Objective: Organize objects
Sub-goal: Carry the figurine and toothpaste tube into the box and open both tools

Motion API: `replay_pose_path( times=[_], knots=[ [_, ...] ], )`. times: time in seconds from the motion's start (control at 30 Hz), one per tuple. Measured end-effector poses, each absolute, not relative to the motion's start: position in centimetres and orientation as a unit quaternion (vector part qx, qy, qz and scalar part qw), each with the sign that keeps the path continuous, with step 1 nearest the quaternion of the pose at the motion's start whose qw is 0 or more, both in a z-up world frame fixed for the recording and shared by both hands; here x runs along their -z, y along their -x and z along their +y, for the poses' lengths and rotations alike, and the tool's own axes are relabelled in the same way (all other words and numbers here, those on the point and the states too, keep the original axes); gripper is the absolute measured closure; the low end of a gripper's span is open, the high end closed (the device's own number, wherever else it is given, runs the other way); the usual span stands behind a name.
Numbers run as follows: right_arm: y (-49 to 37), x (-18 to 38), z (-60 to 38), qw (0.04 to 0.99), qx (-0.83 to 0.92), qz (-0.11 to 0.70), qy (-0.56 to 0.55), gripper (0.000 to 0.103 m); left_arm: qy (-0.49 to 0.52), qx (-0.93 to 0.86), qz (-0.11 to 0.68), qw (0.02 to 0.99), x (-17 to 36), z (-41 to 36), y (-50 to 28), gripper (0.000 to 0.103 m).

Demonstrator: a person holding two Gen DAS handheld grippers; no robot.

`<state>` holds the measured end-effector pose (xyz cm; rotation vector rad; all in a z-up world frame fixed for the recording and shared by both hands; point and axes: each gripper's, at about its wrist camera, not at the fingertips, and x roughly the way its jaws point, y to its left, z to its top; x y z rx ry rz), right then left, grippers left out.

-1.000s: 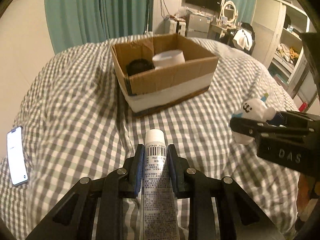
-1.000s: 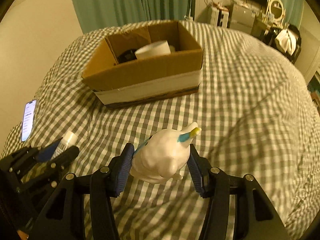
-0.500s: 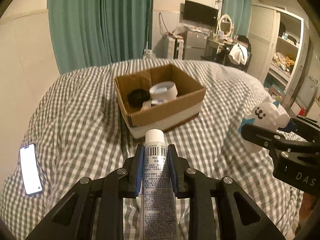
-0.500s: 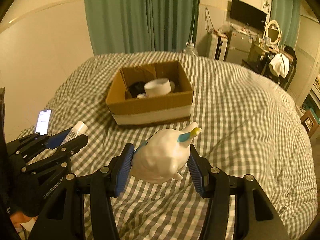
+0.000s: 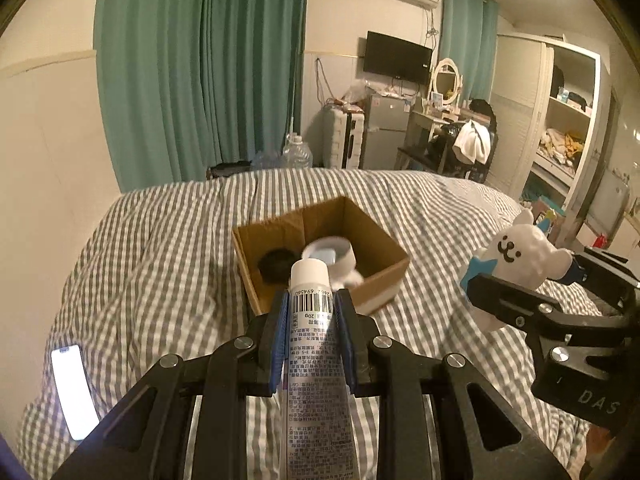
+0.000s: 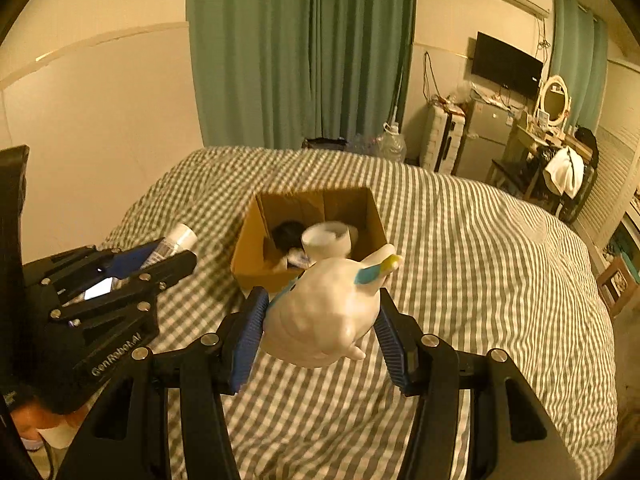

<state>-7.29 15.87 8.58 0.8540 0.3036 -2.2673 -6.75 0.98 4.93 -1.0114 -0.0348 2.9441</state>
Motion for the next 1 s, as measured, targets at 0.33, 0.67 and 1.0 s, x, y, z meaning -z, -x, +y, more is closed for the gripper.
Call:
replay_pose_path(
  times=[0.33,0.67,1.0],
  knots=[
    [14.0,-10.9,11.2,0.354,0.875,0.099,-0.316,0.05,0.321,-0.947,-0.016,0.002,-5.5,-1.1,14.9,0.08],
    [23.5,-7.2,5.5,0.348,0.866,0.083,-0.349,0.05,0.355,-0.935,-0.022,-0.003,-0.4,-2.6,23.7,0.08],
    [31.2,0.7,0.7,0.321,0.855,0.106,-0.394,0.05,0.41,-0.912,-0.02,0.0,6.8,-3.2,29.9,0.08]
  ],
)
